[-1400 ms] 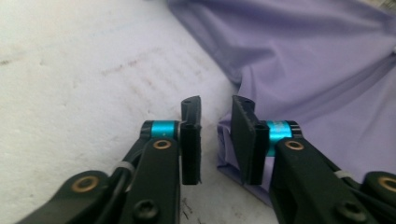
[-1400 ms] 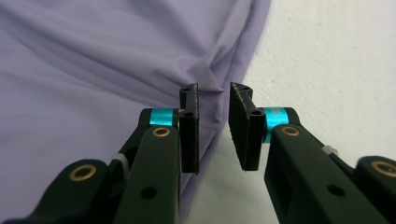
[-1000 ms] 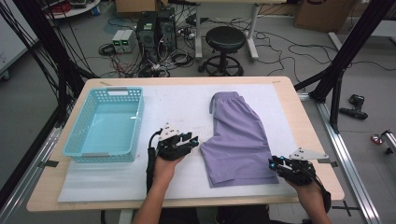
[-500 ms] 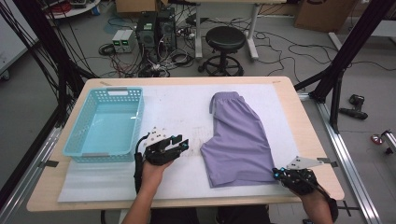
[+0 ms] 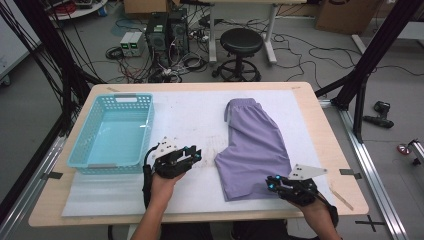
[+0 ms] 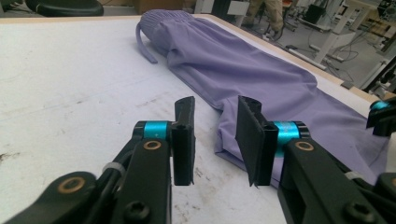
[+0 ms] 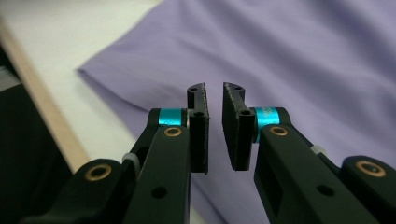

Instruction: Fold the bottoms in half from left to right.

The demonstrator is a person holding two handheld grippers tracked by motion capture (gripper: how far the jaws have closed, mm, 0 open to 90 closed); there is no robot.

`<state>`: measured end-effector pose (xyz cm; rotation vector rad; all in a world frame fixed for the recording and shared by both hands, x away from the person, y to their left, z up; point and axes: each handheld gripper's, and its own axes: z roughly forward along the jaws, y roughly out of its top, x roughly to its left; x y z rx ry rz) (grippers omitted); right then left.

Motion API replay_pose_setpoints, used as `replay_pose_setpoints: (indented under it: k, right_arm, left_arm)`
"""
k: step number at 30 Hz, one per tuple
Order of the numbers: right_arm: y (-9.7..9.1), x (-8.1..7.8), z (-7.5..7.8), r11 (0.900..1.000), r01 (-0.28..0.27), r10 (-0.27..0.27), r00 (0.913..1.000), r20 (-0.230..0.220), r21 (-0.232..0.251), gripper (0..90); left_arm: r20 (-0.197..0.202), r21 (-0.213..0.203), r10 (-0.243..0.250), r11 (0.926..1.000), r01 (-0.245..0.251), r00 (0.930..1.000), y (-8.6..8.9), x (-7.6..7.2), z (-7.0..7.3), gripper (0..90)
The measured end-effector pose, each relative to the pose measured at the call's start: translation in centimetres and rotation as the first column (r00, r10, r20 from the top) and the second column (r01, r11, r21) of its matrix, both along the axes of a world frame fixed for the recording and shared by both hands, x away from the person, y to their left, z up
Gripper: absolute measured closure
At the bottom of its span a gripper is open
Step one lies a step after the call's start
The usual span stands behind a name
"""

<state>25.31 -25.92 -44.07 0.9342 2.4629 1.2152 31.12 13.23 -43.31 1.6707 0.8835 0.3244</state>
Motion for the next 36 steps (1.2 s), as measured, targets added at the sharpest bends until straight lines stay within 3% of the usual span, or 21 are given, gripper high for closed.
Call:
replay_pose_setpoints:
  k: [2, 5, 8, 9, 11, 15, 18, 21, 23, 25, 29, 30, 33, 36]
  right_arm:
    - [0.9, 0.3, -0.6, 0.9993, -0.035, 0.035, 0.9992, -0.019, -0.013, 79.7]
    - [2.1, 0.9, -1.4, 0.9979, -0.048, 0.045, 0.9978, -0.048, -0.043, 73.8]
    - [2.5, 1.5, -1.5, 0.9964, -0.037, 0.033, 0.9985, -0.043, -0.077, 81.5]
    - [2.6, 1.6, -1.4, 0.996, -0.044, 0.04, 0.9977, -0.055, -0.078, 87.4]
    - [2.7, 1.6, -1.3, 0.9941, -0.07, 0.065, 0.9959, -0.062, -0.083, 89.0]
    - [1.9, 1.3, -1.0, 0.9897, -0.131, 0.124, 0.9854, -0.117, -0.057, 89.2]
    - [1.0, 1.0, -0.7, 0.9825, -0.184, 0.186, 0.9662, -0.179, 0.027, 88.6]
    - [0.9, 0.9, -0.4, 0.9828, -0.184, 0.184, 0.9685, -0.168, 0.018, 88.0]
    - [0.5, 0.9, -0.2, 0.9861, -0.161, 0.165, 0.9736, -0.158, 0.042, 86.1]
    - [0.3, 0.8, -0.1, 0.985, -0.16, 0.168, 0.9733, -0.156, 0.065, 84.3]
    - [1.1, 0.6, -1.1, 0.9883, -0.148, 0.142, 0.978, -0.153, -0.034, 85.2]
    - [1.2, 0.5, -1.2, 0.9884, -0.148, 0.142, 0.9788, -0.148, -0.033, 86.7]
    - [1.6, 0.3, -1.1, 0.9796, -0.197, 0.189, 0.969, -0.16, -0.039, 89.1]
    - [1.8, -0.2, -1.0, 0.9591, -0.283, 0.274, 0.9422, -0.192, -0.017, 88.9]
  left_arm:
    - [-0.005, 0.004, -0.001, 1.0, 0.001, 1.0, -0.2, 0.0, 0.0, 69.0]
    - [-0.012, 0.012, 0.001, 0.9999, -0.001, 0.9999, -0.2, 0.0, -0.1, 69.0]
    - [-0.014, 0.014, 0.004, 0.9999, -0.003, 0.9999, -0.2, 0.1, -0.1, 69.0]
    - [-0.015, 0.016, 0.003, 0.9999, -0.002, 0.9999, -0.3, 0.0, -0.1, 69.0]
    - [-0.015, 0.017, 0.002, 0.9999, -0.002, 0.9999, -0.3, 0.0, -0.1, 69.0]
    - [-0.012, 0.023, -0.002, 0.9997, 0.002, 0.9999, -0.3, -0.1, -0.1, 69.0]
    - [-0.015, 0.022, 0.001, 0.9998, -0.001, 0.9999, -0.4, -0.1, -0.1, 68.6]
    - [-0.022, 0.025, -0.007, 0.9996, 0.008, 0.9997, -0.9, -0.1, -0.3, 67.7]
    - [-0.02, 0.026, -0.012, 0.9996, 0.013, 0.9997, -1.2, -0.2, -0.3, 67.3]
    - [-0.02, 0.026, -0.014, 0.9996, 0.014, 0.9997, -1.3, -0.1, -0.3, 67.3]
    - [-0.024, 0.025, -0.011, 0.9996, 0.012, 0.9996, -1.5, 0.0, -0.3, 66.7]
    - [-0.027, 0.023, -0.013, 0.9996, 0.013, 0.9996, -1.5, 0.1, -0.4, 66.5]
    - [-0.033, 0.028, -0.012, 0.9995, 0.013, 0.9994, -1.7, 0.2, -0.4, 65.8]
    - [-0.036, 0.03, -0.014, 0.9994, 0.015, 0.9993, -2.0, 0.3, -0.4, 65.3]
